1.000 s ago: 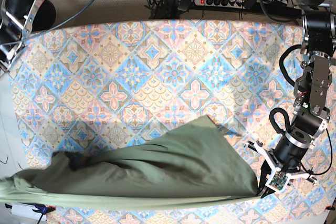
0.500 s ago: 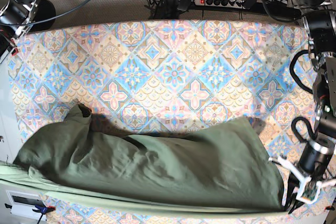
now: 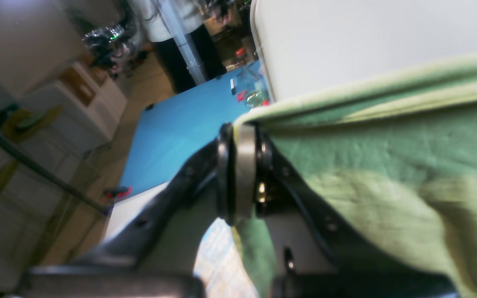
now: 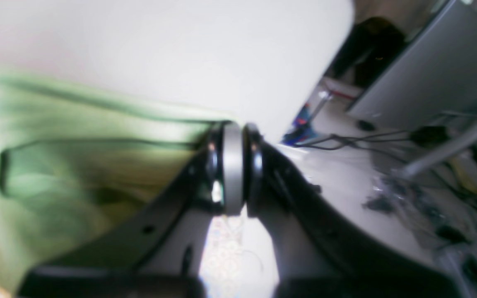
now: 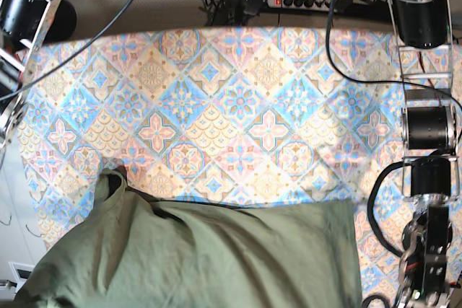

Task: Layout the t-shirt on the table in an organized manner, then fold the t-shirt properly
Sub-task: 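Lower the hanging shirt onto the table with both grippers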

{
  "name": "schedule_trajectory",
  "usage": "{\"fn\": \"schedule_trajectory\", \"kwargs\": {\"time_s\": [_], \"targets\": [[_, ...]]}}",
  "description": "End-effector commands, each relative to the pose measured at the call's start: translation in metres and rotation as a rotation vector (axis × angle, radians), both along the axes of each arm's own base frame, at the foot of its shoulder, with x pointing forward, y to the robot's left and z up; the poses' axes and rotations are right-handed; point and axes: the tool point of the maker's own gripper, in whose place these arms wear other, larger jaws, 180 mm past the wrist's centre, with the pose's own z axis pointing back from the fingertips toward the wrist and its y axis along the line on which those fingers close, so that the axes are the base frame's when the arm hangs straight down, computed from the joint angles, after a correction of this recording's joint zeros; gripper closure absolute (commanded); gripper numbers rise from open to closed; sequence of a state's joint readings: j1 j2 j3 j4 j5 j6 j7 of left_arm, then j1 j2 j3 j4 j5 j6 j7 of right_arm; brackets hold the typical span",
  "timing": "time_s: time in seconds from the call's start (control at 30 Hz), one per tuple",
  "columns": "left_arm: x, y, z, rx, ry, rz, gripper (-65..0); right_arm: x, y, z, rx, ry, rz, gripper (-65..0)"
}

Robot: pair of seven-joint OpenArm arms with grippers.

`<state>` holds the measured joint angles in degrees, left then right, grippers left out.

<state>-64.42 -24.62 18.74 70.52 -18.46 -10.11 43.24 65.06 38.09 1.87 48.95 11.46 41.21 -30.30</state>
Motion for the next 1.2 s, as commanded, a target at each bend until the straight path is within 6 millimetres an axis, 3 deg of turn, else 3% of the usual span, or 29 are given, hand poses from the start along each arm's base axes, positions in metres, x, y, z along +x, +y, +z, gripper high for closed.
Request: {"fn": "schedule_trajectory", "kwargs": {"time_s": [0.0,0.03,0.1,0.2,0.33,0.37,0.43,0.47,0.5,0.57,0.6,0.7,0.8,0.93,1.0,1.17], "targets": [[0.000,0.004,0.049,-0.017,-0.107,0.013,0.0,-0.002,0.000,0.065,0.016,-0.162,0.013,-0.7],[0.005,0.001,0.061,-0.024,-0.122,0.009,0.0,0.004,0.005,0.076,0.019,-0.183,0.032,-0.7],[0.010,-0.003,0.080,-0.051,-0.148,0.006,0.0,0.016,0.009,0.050,0.025,-0.139,0.053,-0.7],[0.019,-0.007,0.071,-0.078,-0.133,0.000,0.0,0.026,0.014,0.024,0.034,-0.087,0.070,-0.7],[0.010,-0.015,0.084,-0.075,-0.169,-0.023,0.0,0.029,0.024,0.021,0.014,-0.050,0.078,-0.7],[0.003,-0.014,0.093,-0.063,-0.193,-0.025,0.0,0.026,0.026,0.033,-0.006,-0.071,0.079,-0.7],[-0.018,0.007,0.115,-0.009,-0.245,0.010,0.0,0.016,0.027,0.060,-0.049,-0.108,0.066,-0.7],[-0.029,0.009,0.115,0.023,-0.262,0.010,0.0,0.002,0.013,0.075,-0.075,-0.127,0.029,-0.7],[-0.037,0.008,0.098,0.059,-0.249,0.004,0.0,-0.016,-0.002,0.099,-0.100,-0.173,-0.013,-0.7],[-0.058,0.014,0.063,0.135,-0.226,0.006,0.0,-0.051,-0.006,0.150,-0.138,-0.299,-0.058,-0.7],[-0.067,0.017,0.047,0.157,-0.210,0.005,0.0,-0.064,-0.007,0.161,-0.155,-0.333,-0.078,-0.7],[-0.088,0.029,0.001,0.158,-0.150,0.017,0.0,-0.079,-0.010,0.122,-0.196,-0.270,-0.125,-0.7],[-0.108,0.035,-0.032,0.141,-0.107,0.027,0.0,-0.087,-0.008,0.079,-0.245,-0.189,-0.143,-0.7],[-0.139,0.050,-0.072,0.127,-0.039,0.062,0.0,-0.105,0.003,0.039,-0.320,-0.137,-0.143,-0.7],[-0.145,0.058,-0.093,0.120,0.008,0.081,0.0,-0.111,0.005,0.013,-0.341,-0.089,-0.138,-0.7],[-0.163,0.070,-0.131,0.142,0.096,0.083,0.0,-0.127,0.010,-0.019,-0.356,-0.045,-0.139,-0.7]]}}
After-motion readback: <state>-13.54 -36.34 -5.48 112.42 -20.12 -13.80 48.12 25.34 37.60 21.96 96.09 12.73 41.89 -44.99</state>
